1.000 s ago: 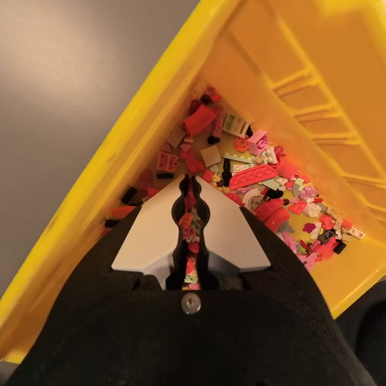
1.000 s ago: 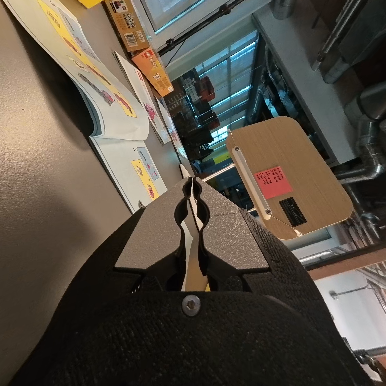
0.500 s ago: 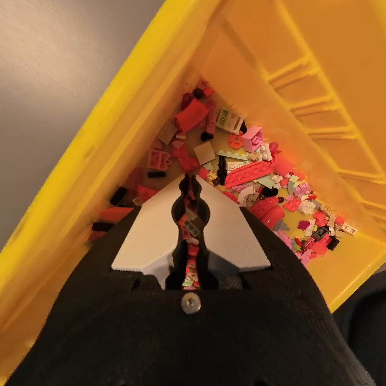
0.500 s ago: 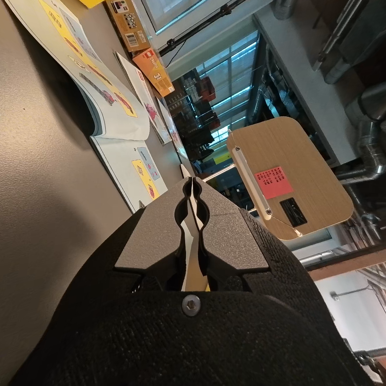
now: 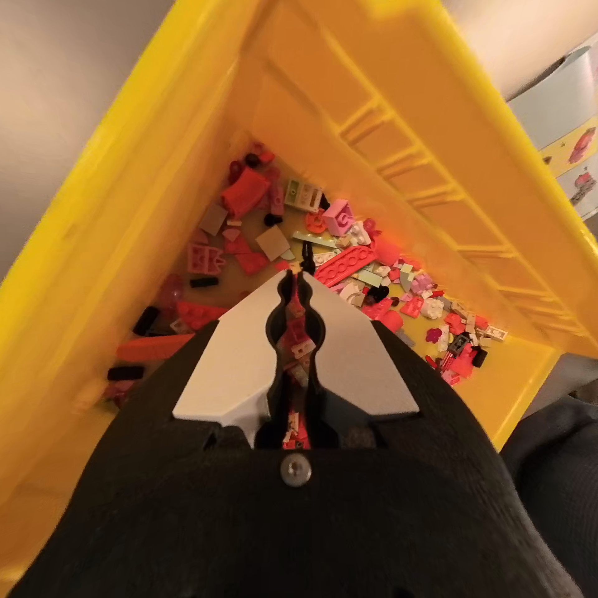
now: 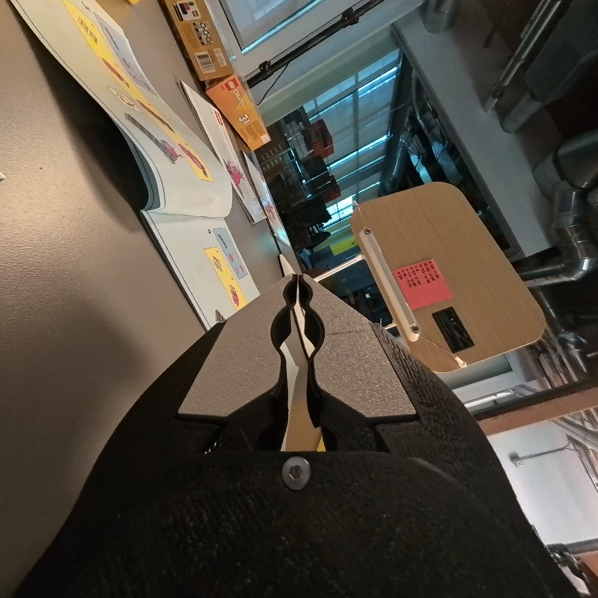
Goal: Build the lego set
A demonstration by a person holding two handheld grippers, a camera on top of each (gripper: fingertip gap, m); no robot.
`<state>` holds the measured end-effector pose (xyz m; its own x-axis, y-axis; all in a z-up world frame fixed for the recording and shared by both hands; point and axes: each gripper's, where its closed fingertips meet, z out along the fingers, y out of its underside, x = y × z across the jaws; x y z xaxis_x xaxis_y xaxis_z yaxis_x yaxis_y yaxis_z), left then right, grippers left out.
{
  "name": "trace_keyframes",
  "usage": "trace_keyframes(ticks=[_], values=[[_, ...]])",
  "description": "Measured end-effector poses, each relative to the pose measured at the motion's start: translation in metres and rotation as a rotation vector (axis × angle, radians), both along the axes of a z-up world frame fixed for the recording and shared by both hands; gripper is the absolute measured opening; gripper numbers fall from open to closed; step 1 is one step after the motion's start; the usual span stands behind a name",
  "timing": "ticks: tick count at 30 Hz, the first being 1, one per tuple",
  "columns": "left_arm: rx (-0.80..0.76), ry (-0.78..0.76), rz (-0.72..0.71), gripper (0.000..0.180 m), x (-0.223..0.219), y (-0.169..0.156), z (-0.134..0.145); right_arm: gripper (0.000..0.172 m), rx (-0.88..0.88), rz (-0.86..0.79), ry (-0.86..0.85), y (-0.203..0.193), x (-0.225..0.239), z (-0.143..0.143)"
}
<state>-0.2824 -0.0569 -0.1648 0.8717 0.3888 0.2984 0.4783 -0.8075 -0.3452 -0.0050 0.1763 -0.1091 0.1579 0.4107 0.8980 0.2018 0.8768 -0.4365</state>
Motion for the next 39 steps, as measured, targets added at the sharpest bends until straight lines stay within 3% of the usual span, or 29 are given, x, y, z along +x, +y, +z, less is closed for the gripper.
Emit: trace_keyframes(ticks=[4,6,11,19,31,39], values=[[-0.008,0.027,-0.024,0.001,0.009,0.002,0.003,0.000,-0.008,0.002,-0.003,0.000,-0.001,-0.001],[-0.018,0.055,-0.027,0.014,0.012,0.001,0.007,0.000,-0.013,0.003,-0.003,0.001,-0.001,-0.001],[-0.032,0.067,-0.089,0.015,0.037,0.001,0.014,0.000,-0.024,0.000,0.000,0.002,-0.001,0.000],[0.012,-0.036,-0.310,0.001,0.102,0.008,0.011,0.000,-0.041,-0.005,-0.002,0.006,-0.001,-0.001],[-0.072,-0.032,-0.397,0.000,0.110,0.002,-0.008,0.000,-0.032,-0.007,-0.011,0.006,-0.001,-0.002],[-0.019,-0.025,-0.443,0.005,0.117,0.004,-0.006,0.000,-0.008,0.003,-0.013,0.002,0.001,-0.001]])
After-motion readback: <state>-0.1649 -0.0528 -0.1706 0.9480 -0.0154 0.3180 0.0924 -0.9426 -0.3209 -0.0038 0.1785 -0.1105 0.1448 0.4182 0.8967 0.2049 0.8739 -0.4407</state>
